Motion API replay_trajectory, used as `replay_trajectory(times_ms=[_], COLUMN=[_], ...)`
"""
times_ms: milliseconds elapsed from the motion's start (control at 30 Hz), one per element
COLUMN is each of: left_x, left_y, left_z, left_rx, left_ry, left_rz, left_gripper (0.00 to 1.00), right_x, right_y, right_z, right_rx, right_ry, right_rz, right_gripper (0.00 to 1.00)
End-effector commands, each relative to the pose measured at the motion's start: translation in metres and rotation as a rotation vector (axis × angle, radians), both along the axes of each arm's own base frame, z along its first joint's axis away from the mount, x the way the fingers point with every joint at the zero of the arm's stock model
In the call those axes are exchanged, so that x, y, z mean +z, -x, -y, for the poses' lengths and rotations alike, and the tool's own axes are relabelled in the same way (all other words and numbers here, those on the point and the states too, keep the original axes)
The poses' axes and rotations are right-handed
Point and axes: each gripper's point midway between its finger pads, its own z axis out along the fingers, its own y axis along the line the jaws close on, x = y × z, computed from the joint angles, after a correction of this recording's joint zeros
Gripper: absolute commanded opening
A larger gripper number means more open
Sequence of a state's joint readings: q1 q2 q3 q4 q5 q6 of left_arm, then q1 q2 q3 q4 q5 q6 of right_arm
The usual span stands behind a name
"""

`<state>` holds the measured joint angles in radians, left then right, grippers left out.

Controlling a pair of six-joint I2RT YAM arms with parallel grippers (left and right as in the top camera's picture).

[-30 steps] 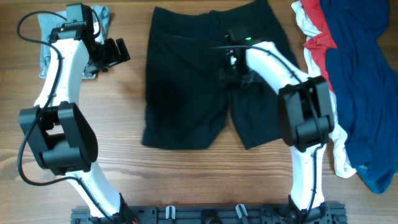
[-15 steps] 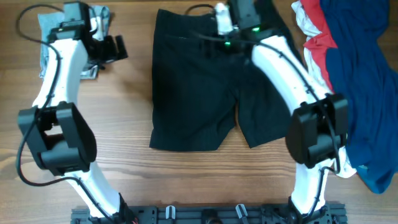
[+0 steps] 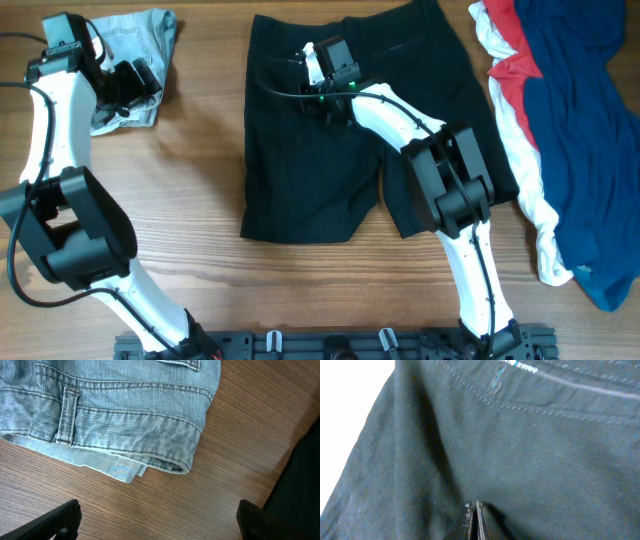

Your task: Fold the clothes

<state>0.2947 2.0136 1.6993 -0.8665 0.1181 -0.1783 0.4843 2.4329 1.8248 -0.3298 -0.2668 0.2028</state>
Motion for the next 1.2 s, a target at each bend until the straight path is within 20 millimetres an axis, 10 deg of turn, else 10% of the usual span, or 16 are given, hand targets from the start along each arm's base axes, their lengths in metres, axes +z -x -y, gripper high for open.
replay_trajectory(times_ms=[0,333,500,600,633,733,900,1167], left_x=[0.018,0.017,0.015,0.015,0.016,0.019,-0.014,-0.084], left_y=[-0.006,-0.005,-0.001,-0.002,-0.005,-0.021,-0.051,-0.052], left_z=[0.0,0.0,0.0,0.009,0.023,0.076,0.162,0.169], left_rx=[0.008,0.008,0.008,-0.012,-0.053,-0.288,-0.573,-0.584], left_ry=[-0.005,-0.006,-0.007,0.021,0.058,0.091,-0.012,-0.033], left_rz=[0.049,0.045,0.025,0.027,0.04,0.099,0.139,0.024], left_gripper=[1.0,1.0,1.0,1.0,1.0,1.0,1.0,0.97], right_x=[-0.043,-0.058,0.042,0.129,0.163,0.214,0.222,0.219], right_y=[0.062,0.2,0.244,0.231,0.21,0.156,0.106,0.095], right_z=[-0.021,-0.024,-0.051,-0.056,-0.044,0.003,0.072,0.083], right_rx=[0.189,0.574,0.803,0.733,0.594,0.279,0.053,0.043], right_ry=[0.12,0.399,0.295,0.209,0.202,0.208,0.188,0.2], right_rz=[-0.119,-0.374,-0.276,-0.086,-0.005,0.117,0.092,0.103], right_gripper=[0.04,0.05,0.06,0.32,0.52,0.66,0.66,0.67])
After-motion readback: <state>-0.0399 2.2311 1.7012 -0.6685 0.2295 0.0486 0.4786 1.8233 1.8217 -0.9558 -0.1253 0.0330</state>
